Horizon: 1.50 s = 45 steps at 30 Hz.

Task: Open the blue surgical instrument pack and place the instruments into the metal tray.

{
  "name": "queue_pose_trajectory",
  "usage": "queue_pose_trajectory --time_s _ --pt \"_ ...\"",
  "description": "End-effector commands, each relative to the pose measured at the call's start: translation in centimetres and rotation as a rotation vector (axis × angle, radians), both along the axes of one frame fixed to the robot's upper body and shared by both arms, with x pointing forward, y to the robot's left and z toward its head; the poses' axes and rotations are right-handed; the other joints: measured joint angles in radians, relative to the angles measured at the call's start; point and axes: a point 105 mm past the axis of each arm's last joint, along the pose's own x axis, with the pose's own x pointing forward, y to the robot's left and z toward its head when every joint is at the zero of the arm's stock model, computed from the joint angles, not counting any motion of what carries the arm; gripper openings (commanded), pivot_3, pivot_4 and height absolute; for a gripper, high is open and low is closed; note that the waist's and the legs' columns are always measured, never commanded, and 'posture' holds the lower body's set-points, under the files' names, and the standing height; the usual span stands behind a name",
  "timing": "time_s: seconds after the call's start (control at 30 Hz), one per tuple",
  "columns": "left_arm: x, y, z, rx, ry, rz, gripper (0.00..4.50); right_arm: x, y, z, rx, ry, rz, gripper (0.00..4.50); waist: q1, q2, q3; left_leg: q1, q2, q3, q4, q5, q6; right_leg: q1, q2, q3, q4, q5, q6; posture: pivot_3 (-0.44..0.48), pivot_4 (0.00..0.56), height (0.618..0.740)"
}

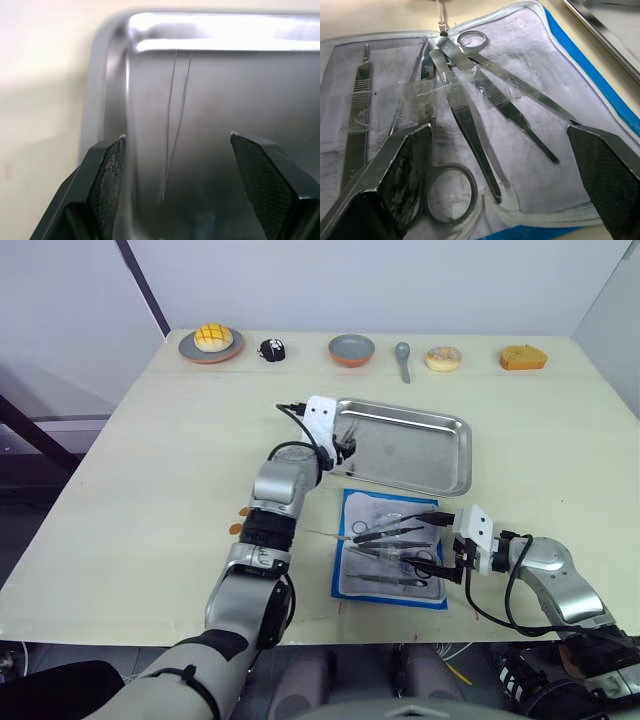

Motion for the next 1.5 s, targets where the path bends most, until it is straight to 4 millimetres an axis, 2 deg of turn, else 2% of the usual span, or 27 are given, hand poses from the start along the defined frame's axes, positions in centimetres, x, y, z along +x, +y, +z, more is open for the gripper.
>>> queue_pose_trajectory --time_s 0.03,0.13,0.27,0.43,0.53,0.7,0.8,0.83,1.0,1.5 --pt "-0.2 -0.9 4.8 -0.071 -0.229 -0.105 3.51 -1.2 -2.2 -5.6 -0.168 0.174 -0.094 4.50 0.000 0.000 0.000 0.000 0.000 0.000 0.000 0.000 0.000 0.000 0.000 0.000 0.000 0.000 0.000 0.000 0.150 0.740" --pt "-1.0 -1.0 5.5 -0.078 -0.280 -0.205 3.51 -1.2 -2.1 -5.7 -0.166 0.174 -0.095 4.50 0.000 0.000 0.000 0.000 0.000 0.000 0.000 0.000 0.000 0.000 0.000 0.000 0.000 0.000 0.000 0.000 0.150 0.740" --pt "-3.3 -0.5 6.0 -0.095 -0.310 -0.432 3.51 -1.1 -2.1 -5.7 -0.164 0.174 -0.098 4.50 -0.002 0.001 -0.001 0.000 0.001 0.000 0.000 0.000 -0.001 0.000 0.000 0.001 0.000 0.001 -0.001 0.000 0.150 0.740" --pt "-7.0 1.5 5.6 -0.009 -0.347 -0.731 3.51 -1.0 -2.0 -5.8 -0.160 0.173 -0.102 4.50 -0.002 0.002 -0.001 0.000 0.002 0.000 -0.001 0.000 -0.001 0.000 0.000 0.001 -0.001 0.001 -0.002 0.000 0.150 0.740" --pt "-8.7 3.9 4.6 0.073 -0.280 -0.875 3.51 -1.0 -1.9 -5.8 -0.153 0.170 -0.109 4.50 0.001 0.001 -0.002 0.001 0.002 0.000 -0.001 0.000 -0.001 0.000 0.000 0.000 -0.003 0.001 -0.003 0.000 0.150 0.740" --pt "-11.3 6.3 4.7 0.096 -0.204 -1.088 3.51 -1.0 -1.9 -5.9 -0.150 0.169 -0.113 4.50 -0.003 0.003 -0.002 0.001 0.004 -0.001 -0.002 -0.001 -0.001 -0.001 0.001 0.000 -0.004 0.002 -0.004 0.000 0.150 0.740" --pt "-12.4 7.8 4.4 0.157 -0.159 -1.199 4.23 -1.1 -2.0 -5.9 -0.152 0.171 -0.114 4.50 -0.004 0.003 -0.002 0.001 0.004 0.000 -0.002 -0.003 0.002 0.000 0.002 -0.001 -0.004 0.002 -0.004 0.000 0.150 0.740" --pt "-12.6 8.2 4.4 0.174 -0.148 -1.222 4.37 -1.2 -2.1 -5.9 -0.152 0.171 -0.114 4.50 -0.004 0.003 -0.002 0.001 0.004 0.000 -0.002 -0.003 0.002 0.000 0.004 -0.001 -0.004 0.002 -0.004 0.000 0.150 0.740" --pt "-13.0 8.8 4.5 0.229 -0.149 -1.273 4.37 -1.3 -2.4 -5.9 -0.155 0.171 -0.114 4.50 0.000 0.003 -0.002 0.001 0.004 0.000 -0.002 -0.003 0.003 0.000 0.004 -0.001 -0.004 0.002 -0.004 0.000 0.150 0.740" --pt "-13.3 7.4 3.6 0.223 -0.153 -1.341 4.37 -2.1 -3.1 -5.2 -0.149 0.159 -0.128 4.50 0.008 0.004 -0.001 0.001 0.003 0.000 -0.001 -0.003 0.004 0.000 0.005 -0.001 -0.004 0.001 -0.004 0.000 0.150 0.740"
